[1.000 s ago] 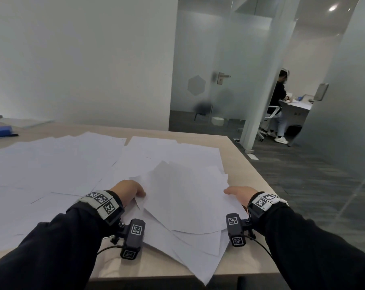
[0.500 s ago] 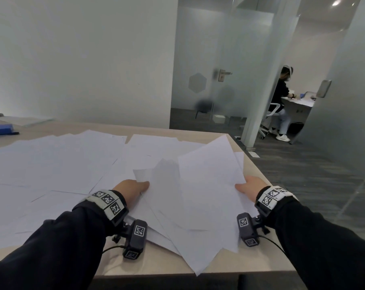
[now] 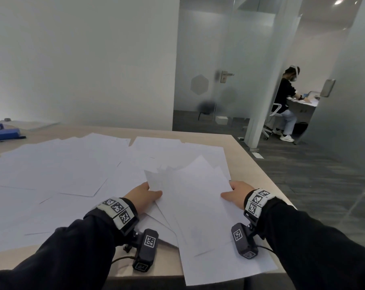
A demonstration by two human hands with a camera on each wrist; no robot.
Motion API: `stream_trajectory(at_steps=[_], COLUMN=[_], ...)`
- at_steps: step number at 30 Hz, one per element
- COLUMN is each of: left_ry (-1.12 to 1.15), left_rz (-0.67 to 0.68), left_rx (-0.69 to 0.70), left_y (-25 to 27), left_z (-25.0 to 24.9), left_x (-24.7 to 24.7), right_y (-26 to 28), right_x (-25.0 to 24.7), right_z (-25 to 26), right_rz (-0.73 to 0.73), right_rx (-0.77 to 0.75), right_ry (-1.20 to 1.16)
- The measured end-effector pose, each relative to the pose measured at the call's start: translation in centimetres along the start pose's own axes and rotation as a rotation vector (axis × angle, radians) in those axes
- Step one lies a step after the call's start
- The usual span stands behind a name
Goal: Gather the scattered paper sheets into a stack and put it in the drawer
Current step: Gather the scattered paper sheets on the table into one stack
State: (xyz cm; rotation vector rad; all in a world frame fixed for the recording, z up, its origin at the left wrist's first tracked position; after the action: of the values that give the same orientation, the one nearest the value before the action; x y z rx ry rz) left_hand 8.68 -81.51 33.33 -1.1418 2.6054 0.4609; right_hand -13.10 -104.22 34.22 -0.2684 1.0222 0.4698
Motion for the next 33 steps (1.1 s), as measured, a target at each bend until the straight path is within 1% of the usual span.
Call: stream_trajectory(at_steps=[2, 4, 6, 9, 13, 15, 20, 25, 28, 33], left_ry=[0.06, 0.038, 0.023, 0.007, -0.042, -0.058, -0.039, -0.091, -0.096, 0.035], left_rz=[0.018, 0.026, -0.004, -0.049, -0.082, -0.092, -0.037, -0.05, -0.063, -0.067], left_rx=[0.007, 0.022, 0.037, 0.051, 0.087, 0.102, 0.125, 0.116, 0.139, 0.154], left_y=[0.5, 0.5, 0.4, 0.1, -0.2, -0.1, 0.6, 0.1, 0.4, 0.8], left_z=[-0.1, -0.1, 0.0, 0.5, 0.6, 0.4, -0.2, -0.2, -0.4, -0.8], left_x=[0.3, 0.5, 0.5, 0.3, 0.2, 0.2, 0.8, 0.6, 0.5, 0.3], right_y=[-0.1, 0.0, 0.1, 0.5, 0.4, 0.5, 0.6, 0.8, 0.8, 1.0], right_x=[0.4, 0.5, 0.4, 0.2, 0.1, 0.1, 0.4, 0.3, 0.2, -0.2], right_z=[0.3, 0.6, 0.7, 0.8, 0.0, 0.0, 0.4, 0.5, 0.2, 0.6], right_rz=[0.032, 0.06, 0.06, 0.033, 0.004, 0.0, 0.028, 0.016, 0.007, 0.008], right_rx=[-0.003, 0.006, 0.0, -0.048, -0.045, -0.038, -0.082, -0.119, -0.079, 0.014], right_ry=[0.061, 0.078, 0.083, 0.085, -0.078, -0.119, -0.21, -0.324, -0.452, -0.685])
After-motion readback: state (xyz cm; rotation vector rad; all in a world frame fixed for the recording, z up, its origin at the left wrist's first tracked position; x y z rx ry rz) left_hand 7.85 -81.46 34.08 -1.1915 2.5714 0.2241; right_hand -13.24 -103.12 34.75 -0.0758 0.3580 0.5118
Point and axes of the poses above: each hand's wrist, its own y-axis away from the middle knuckle, its own x-axis out of the palm, z = x × y, the point moved 3 cm from there along -y, towards the middle knuckle, and after that the axes turned 12 degrees about -z, right-handed, at the moved point
